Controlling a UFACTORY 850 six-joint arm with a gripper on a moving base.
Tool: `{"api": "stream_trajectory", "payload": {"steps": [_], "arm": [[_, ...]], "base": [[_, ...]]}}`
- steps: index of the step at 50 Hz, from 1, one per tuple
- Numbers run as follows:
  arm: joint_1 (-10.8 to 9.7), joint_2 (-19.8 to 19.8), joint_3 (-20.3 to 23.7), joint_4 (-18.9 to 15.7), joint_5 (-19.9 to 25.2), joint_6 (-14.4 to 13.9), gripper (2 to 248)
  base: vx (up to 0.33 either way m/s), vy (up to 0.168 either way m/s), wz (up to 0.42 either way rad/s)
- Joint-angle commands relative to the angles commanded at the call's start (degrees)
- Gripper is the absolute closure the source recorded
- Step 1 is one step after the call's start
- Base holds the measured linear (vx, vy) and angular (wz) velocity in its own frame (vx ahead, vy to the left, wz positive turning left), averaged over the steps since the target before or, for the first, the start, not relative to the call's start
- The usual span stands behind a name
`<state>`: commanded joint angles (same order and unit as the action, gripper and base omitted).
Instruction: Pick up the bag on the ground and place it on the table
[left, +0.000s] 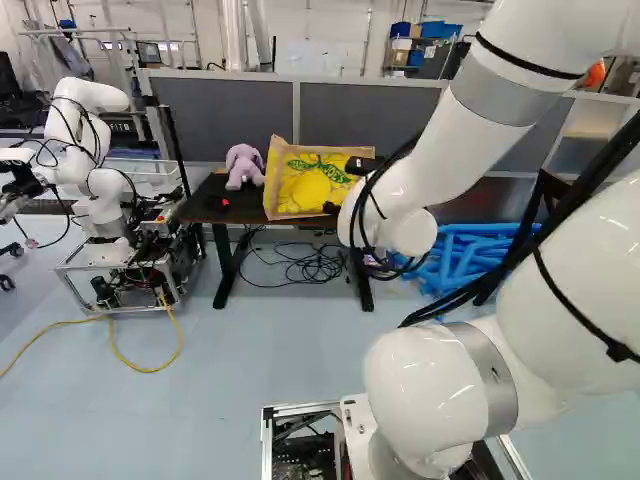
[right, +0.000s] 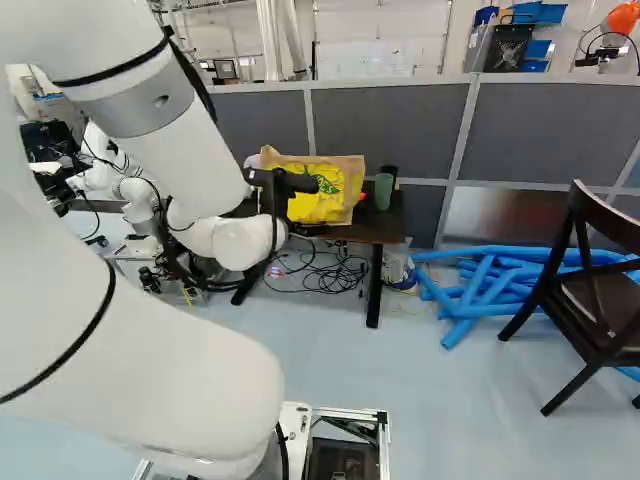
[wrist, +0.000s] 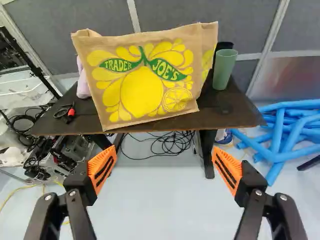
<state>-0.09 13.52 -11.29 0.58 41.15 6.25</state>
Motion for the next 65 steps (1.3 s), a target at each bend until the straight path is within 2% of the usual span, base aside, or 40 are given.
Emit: {"api": "stream_trajectory", "payload": {"steps": [15, 31, 65], "arm": [[0.05, 1.23, 3.11, -0.29, 4.38, -3.09, 3], [0.08, 2.07, 5.25, -0.49, 7.39, -5.22, 3], [0.09, 2.48, 6.29, -0.58, 8.85, -6.25, 3]], "base": [[0.0, 0.0, 0.0], [0.0, 0.0, 0.0], [0.0, 0.0, 0.0]]}}
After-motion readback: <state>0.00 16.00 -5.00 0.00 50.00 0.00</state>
